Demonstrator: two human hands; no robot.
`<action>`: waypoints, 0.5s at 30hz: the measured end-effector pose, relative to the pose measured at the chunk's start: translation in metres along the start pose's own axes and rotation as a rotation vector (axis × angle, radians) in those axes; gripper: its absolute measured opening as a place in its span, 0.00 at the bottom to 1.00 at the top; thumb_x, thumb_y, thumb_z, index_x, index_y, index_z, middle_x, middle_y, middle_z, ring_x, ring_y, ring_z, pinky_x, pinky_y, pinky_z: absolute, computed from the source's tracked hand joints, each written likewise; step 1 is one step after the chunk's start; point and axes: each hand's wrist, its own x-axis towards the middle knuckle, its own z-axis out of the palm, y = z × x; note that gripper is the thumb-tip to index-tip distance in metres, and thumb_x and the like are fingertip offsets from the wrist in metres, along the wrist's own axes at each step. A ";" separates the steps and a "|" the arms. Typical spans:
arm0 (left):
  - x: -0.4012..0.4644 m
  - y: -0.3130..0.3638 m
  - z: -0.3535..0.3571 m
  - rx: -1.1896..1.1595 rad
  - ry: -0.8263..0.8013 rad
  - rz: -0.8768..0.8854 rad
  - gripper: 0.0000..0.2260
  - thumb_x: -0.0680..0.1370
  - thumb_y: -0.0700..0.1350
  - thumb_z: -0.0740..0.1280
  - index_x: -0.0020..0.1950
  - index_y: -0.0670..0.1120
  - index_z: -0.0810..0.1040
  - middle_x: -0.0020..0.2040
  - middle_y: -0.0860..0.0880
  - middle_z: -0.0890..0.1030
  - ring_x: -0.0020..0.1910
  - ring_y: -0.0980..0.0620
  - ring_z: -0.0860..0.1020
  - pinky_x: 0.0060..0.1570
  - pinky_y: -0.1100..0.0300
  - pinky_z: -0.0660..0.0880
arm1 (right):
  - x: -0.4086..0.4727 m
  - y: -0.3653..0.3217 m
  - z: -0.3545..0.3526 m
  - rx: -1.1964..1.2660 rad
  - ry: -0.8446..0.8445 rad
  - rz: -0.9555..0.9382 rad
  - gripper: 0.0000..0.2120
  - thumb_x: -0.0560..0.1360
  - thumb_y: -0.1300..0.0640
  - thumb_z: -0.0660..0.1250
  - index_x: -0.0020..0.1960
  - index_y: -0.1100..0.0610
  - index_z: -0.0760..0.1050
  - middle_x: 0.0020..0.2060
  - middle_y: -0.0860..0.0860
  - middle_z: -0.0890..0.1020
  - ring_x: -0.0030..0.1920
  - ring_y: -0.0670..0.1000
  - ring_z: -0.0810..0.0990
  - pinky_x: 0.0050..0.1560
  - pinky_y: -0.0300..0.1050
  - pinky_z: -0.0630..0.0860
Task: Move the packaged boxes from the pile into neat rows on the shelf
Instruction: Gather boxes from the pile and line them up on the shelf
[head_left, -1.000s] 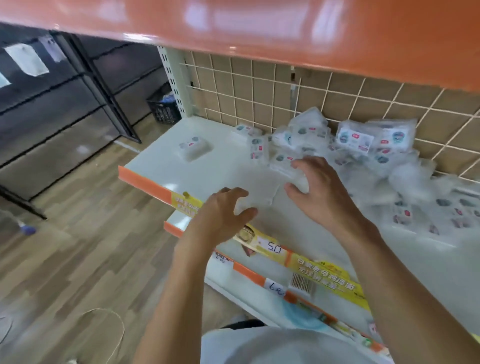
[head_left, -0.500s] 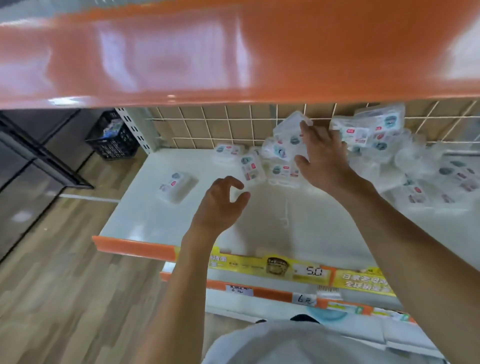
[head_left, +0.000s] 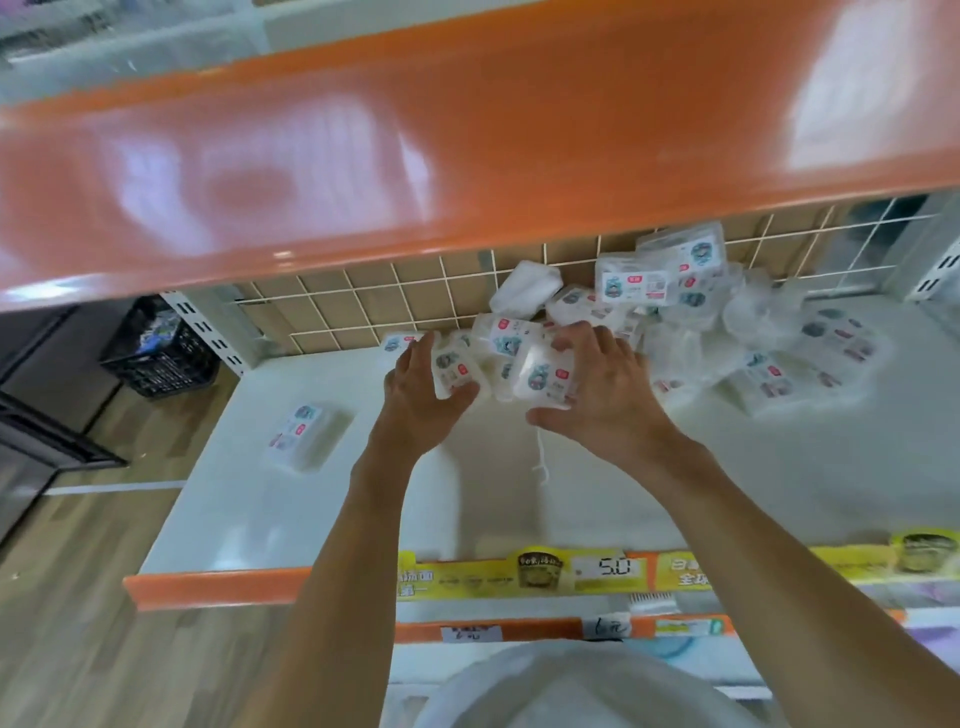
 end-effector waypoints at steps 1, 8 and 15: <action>0.002 0.002 0.001 0.014 -0.023 -0.011 0.35 0.78 0.51 0.70 0.80 0.46 0.57 0.78 0.46 0.63 0.77 0.46 0.60 0.74 0.55 0.54 | -0.005 -0.001 0.000 0.048 -0.024 0.009 0.40 0.61 0.43 0.81 0.65 0.53 0.65 0.60 0.51 0.76 0.58 0.56 0.76 0.59 0.53 0.72; -0.001 -0.003 0.004 -0.032 0.037 -0.169 0.39 0.67 0.55 0.80 0.74 0.48 0.67 0.67 0.41 0.72 0.69 0.40 0.69 0.69 0.48 0.66 | -0.025 0.003 -0.003 0.471 -0.135 0.200 0.34 0.62 0.48 0.83 0.60 0.50 0.67 0.51 0.45 0.76 0.50 0.44 0.77 0.46 0.33 0.75; -0.029 -0.012 -0.003 -0.049 -0.046 -0.350 0.41 0.56 0.68 0.78 0.63 0.50 0.75 0.59 0.45 0.72 0.60 0.44 0.75 0.57 0.47 0.77 | -0.035 0.009 -0.007 0.724 -0.154 0.365 0.20 0.68 0.53 0.80 0.57 0.48 0.78 0.51 0.48 0.80 0.47 0.49 0.81 0.44 0.37 0.79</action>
